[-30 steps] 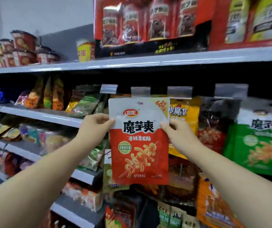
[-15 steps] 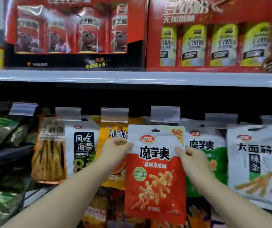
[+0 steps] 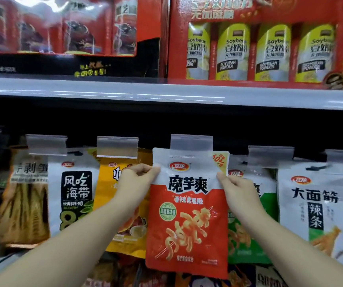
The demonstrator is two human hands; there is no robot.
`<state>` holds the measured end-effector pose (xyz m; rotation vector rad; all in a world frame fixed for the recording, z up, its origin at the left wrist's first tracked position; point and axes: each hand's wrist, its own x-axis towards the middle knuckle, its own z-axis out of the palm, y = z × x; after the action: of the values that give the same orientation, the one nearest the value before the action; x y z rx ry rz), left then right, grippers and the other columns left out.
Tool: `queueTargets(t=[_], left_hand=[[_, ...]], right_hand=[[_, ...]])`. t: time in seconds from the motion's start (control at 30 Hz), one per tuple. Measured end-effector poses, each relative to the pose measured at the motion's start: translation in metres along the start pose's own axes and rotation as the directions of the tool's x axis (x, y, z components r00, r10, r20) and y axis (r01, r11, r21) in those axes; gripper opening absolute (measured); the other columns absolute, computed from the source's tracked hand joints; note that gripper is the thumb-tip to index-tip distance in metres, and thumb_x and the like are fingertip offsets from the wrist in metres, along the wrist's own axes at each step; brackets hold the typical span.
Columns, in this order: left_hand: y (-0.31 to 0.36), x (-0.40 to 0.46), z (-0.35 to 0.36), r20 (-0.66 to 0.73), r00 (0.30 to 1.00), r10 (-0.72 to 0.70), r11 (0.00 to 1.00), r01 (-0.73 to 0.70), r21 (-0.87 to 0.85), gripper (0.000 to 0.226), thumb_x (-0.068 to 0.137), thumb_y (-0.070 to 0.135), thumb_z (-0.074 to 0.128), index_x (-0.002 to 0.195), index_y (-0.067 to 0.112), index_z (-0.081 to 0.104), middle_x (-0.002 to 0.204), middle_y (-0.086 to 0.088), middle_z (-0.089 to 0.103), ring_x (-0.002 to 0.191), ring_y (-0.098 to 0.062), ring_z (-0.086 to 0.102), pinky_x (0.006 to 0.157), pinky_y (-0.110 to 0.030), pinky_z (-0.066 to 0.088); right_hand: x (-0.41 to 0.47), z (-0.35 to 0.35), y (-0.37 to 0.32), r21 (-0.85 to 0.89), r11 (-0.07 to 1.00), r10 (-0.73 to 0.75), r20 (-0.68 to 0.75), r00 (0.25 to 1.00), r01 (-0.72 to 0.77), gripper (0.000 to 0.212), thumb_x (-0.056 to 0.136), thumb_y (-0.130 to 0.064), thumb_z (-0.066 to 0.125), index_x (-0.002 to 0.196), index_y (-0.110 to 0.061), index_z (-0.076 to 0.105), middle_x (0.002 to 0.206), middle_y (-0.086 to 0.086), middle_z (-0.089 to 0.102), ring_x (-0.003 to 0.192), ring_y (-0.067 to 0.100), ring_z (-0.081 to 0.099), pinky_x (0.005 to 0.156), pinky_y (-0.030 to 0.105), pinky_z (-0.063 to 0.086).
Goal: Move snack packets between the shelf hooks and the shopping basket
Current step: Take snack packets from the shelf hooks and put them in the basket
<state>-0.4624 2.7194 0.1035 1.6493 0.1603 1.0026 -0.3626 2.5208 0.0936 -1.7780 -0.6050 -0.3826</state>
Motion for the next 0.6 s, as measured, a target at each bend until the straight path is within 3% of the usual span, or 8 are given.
queueTargets(t=[0.1, 0.3, 0.37, 0.47, 0.53, 0.6], left_hand=[[0.001, 0.007, 0.001, -0.030, 0.999, 0.018, 1.000, -0.018, -0.009, 0.024, 0.089, 0.027, 0.065, 0.079, 0.006, 0.068, 0.081, -0.009, 0.071, 0.076, -0.020, 0.065, 0.064, -0.031, 0.052], [0.006, 0.015, -0.003, 0.030, 0.996, 0.089, 0.996, -0.089, 0.001, 0.033, 0.089, 0.036, 0.062, 0.081, 0.005, 0.068, 0.082, -0.007, 0.075, 0.079, -0.022, 0.071, 0.069, -0.035, 0.057], [0.007, 0.016, -0.004, 0.051, 0.995, 0.086, 0.996, -0.087, 0.010, 0.035, 0.090, 0.037, 0.061, 0.078, 0.006, 0.069, 0.081, -0.009, 0.075, 0.080, -0.027, 0.071, 0.071, -0.040, 0.058], [0.008, 0.015, -0.004, 0.056, 0.995, 0.081, 0.996, -0.083, 0.032, 0.043, 0.090, 0.040, 0.061, 0.079, -0.001, 0.066, 0.081, -0.014, 0.073, 0.079, -0.033, 0.069, 0.070, -0.046, 0.056], [0.008, 0.016, -0.004, 0.034, 0.996, 0.083, 0.996, -0.084, 0.041, 0.047, 0.089, 0.044, 0.061, 0.079, -0.002, 0.062, 0.078, -0.015, 0.071, 0.072, -0.031, 0.067, 0.063, -0.041, 0.054], [0.009, 0.018, -0.003, 0.029, 0.993, 0.117, 0.990, -0.119, 0.075, 0.058, 0.082, 0.056, 0.062, 0.074, -0.001, 0.054, 0.072, -0.019, 0.059, 0.066, -0.025, 0.056, 0.057, -0.037, 0.044]], right_hand=[[0.008, 0.002, -0.001, 0.033, 0.999, -0.014, -0.001, 1.000, 0.014, 0.064, 0.092, -0.051, 0.046, 0.087, 0.012, 0.056, 0.068, 0.015, 0.051, 0.059, 0.023, 0.049, 0.060, 0.033, 0.039], [0.014, 0.006, -0.004, 0.105, 0.991, -0.088, 0.013, 0.996, 0.086, 0.077, 0.084, -0.065, 0.046, 0.089, 0.011, 0.057, 0.080, 0.036, 0.056, 0.060, 0.028, 0.053, 0.059, 0.036, 0.041], [0.015, 0.007, -0.003, 0.105, 0.992, -0.069, 0.023, 0.997, 0.066, 0.075, 0.087, -0.061, 0.046, 0.090, 0.013, 0.058, 0.083, 0.036, 0.058, 0.059, 0.029, 0.054, 0.058, 0.036, 0.041], [0.015, 0.008, -0.004, 0.112, 0.993, -0.053, 0.034, 0.998, 0.048, 0.074, 0.088, -0.060, 0.046, 0.093, 0.013, 0.059, 0.085, 0.035, 0.062, 0.066, 0.044, 0.061, 0.064, 0.050, 0.052], [0.014, 0.010, -0.006, 0.092, 0.995, -0.049, 0.013, 0.999, 0.048, 0.081, 0.083, -0.068, 0.044, 0.092, 0.010, 0.059, 0.089, 0.034, 0.061, 0.077, 0.047, 0.062, 0.073, 0.057, 0.052], [0.017, 0.011, -0.006, 0.086, 0.995, -0.054, -0.016, 0.998, 0.055, 0.086, 0.077, -0.074, 0.043, 0.092, 0.010, 0.058, 0.092, 0.035, 0.060, 0.079, 0.048, 0.061, 0.073, 0.058, 0.052]])
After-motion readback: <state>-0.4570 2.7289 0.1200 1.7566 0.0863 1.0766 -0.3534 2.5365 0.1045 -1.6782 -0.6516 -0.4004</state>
